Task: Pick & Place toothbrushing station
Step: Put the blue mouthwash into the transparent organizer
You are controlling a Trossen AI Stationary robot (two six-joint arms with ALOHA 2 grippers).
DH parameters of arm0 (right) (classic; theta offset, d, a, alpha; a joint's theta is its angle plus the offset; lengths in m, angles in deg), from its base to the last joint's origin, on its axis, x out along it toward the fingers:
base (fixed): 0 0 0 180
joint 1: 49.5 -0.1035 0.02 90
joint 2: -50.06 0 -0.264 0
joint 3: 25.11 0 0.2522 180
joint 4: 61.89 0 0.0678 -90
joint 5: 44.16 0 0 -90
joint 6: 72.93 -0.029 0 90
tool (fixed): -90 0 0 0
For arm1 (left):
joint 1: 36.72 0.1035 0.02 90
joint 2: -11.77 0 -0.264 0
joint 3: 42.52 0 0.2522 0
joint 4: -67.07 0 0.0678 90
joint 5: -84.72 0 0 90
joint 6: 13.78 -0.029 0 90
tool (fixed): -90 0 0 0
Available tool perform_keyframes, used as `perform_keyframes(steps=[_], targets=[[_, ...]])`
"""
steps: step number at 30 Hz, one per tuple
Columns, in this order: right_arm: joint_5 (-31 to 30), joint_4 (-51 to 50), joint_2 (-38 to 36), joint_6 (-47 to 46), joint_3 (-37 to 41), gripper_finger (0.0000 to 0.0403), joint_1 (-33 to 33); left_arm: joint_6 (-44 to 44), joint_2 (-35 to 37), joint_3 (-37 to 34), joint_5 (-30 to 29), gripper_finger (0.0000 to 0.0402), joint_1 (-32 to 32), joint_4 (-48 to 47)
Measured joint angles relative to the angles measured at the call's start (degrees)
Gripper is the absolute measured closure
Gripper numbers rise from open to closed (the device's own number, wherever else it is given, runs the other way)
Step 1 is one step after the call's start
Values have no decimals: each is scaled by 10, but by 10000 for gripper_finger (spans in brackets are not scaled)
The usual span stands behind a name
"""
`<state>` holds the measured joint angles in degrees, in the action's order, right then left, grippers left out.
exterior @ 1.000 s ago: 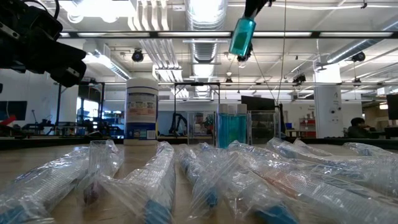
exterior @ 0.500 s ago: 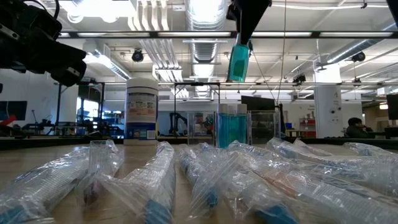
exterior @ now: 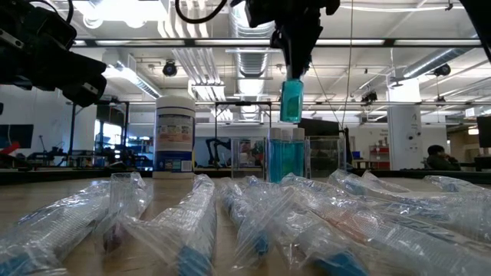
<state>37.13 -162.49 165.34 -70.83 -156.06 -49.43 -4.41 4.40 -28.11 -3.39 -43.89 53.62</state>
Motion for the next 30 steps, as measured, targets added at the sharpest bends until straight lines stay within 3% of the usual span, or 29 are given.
perform_keyframes(steps=[7,30], targets=[[40,23,1,22,10,314,4,0,0,0,0,388,0,0],[29,78,0,11,119,314,32,0,0,0,0,388,0,-1]])
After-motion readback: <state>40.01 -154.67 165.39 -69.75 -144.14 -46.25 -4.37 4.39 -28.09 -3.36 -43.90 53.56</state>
